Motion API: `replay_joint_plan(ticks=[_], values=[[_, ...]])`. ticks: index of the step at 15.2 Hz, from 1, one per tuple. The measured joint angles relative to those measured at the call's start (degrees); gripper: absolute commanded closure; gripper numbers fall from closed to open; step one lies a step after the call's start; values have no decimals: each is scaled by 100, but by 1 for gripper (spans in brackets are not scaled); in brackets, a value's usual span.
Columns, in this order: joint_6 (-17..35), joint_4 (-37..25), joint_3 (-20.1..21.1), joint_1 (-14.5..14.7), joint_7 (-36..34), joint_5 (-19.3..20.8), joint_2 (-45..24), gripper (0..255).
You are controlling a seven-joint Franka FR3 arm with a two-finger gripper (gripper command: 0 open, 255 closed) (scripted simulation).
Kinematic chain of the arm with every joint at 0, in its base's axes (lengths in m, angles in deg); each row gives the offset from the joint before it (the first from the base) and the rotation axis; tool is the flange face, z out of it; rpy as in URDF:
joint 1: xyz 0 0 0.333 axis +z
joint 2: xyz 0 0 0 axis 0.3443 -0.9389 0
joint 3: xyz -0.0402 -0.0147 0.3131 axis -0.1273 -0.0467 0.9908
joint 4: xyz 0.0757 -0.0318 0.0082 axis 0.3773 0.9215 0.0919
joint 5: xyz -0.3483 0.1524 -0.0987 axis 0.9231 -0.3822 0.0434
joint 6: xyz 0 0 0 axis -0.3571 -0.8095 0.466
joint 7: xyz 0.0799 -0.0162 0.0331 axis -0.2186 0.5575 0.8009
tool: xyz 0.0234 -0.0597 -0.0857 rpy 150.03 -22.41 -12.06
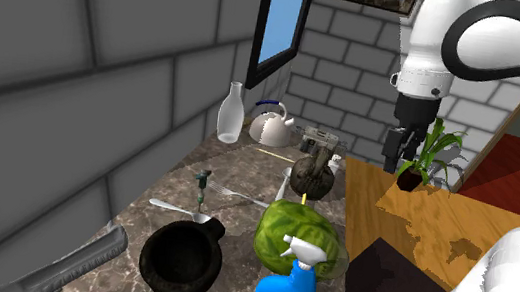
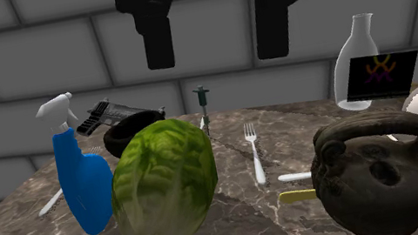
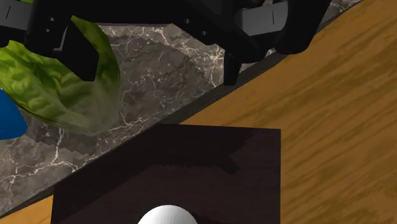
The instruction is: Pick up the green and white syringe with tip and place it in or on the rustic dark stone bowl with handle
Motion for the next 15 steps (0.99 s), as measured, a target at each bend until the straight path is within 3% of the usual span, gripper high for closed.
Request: replay_joint_plan(ticks=[9,15], values=[[1049,-196,391,268,-330,-355,-1046,0],[1796,-752,717,442,-587,-507,-2156,0]])
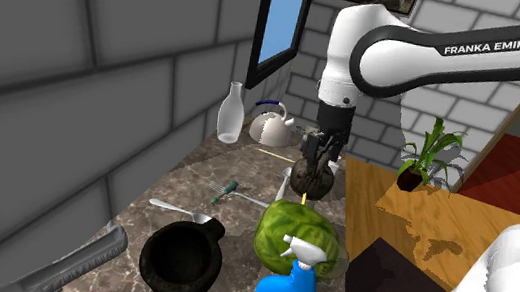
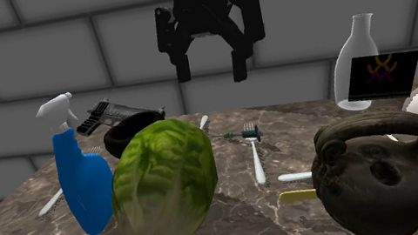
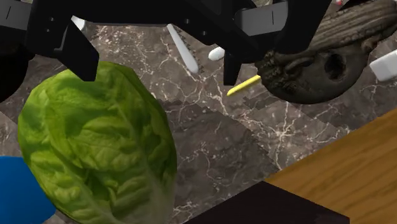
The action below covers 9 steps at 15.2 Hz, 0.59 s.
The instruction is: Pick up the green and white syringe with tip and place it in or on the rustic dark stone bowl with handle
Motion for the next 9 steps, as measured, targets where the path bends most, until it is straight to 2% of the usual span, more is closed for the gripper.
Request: replay_joint_plan(ticks=[9], values=[[827,-1124,454,246,-447,75,-1662,0]])
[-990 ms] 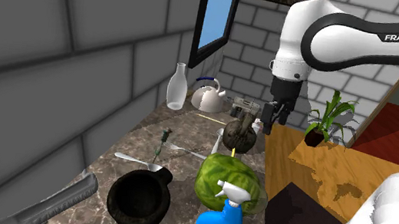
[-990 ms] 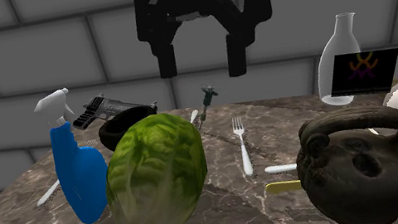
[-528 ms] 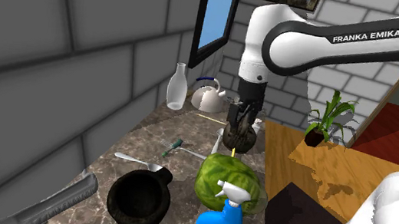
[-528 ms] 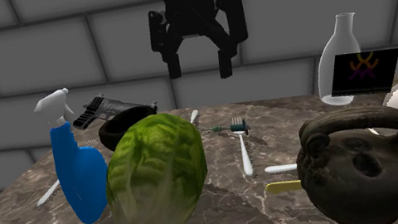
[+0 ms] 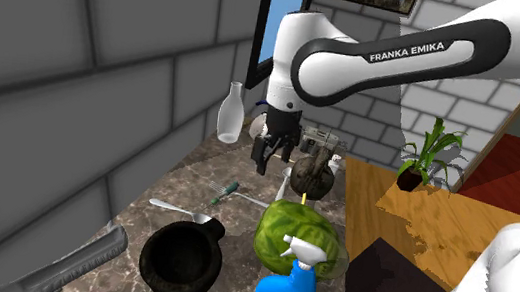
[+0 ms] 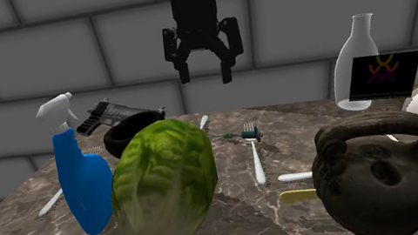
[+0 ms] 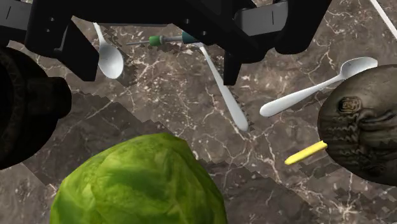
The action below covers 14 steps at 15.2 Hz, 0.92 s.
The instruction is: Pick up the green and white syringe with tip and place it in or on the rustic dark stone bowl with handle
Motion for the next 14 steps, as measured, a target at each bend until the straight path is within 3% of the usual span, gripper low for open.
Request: replay_joint_plan(ticks=[12,14], values=[[345,-2310,315,521,-592,605,-2335,0],[425,-2401,316,563,-624,655,-2494,0]])
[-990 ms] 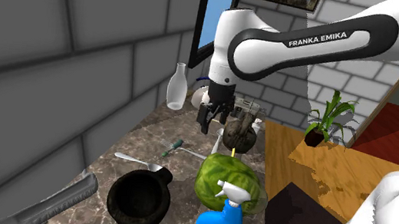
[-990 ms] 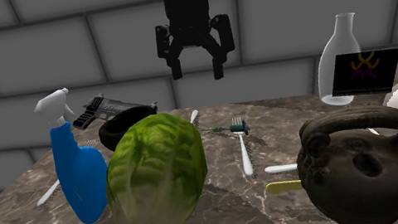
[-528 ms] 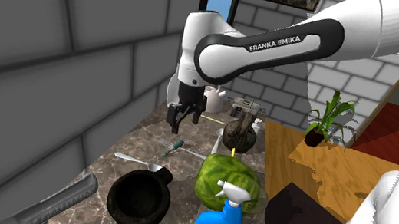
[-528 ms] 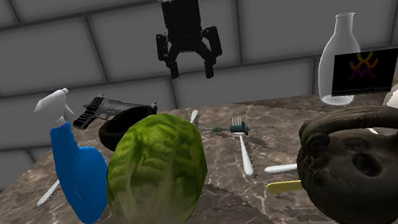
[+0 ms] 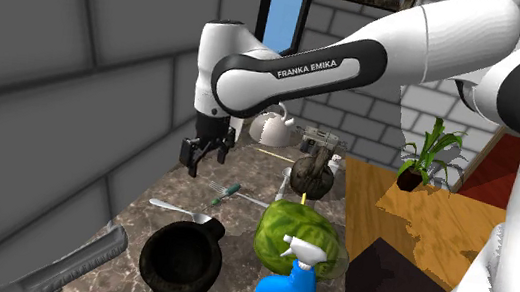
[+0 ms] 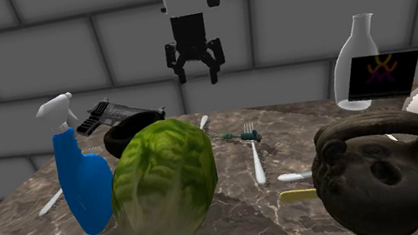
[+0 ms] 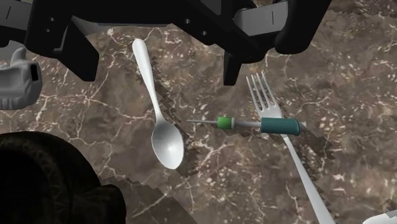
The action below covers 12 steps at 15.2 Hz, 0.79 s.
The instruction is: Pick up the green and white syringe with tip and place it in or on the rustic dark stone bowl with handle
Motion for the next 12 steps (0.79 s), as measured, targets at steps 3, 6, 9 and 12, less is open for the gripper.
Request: replay_joint_plan(ticks=[3,6,9,12], values=[[182,75,-9,18,-28,38,-105,0],[349,157,-23,26,-46,70,-193,0],[401,180,-27,30,-54,80,-221,0],[411,188,-27,29,-54,81,-222,0]])
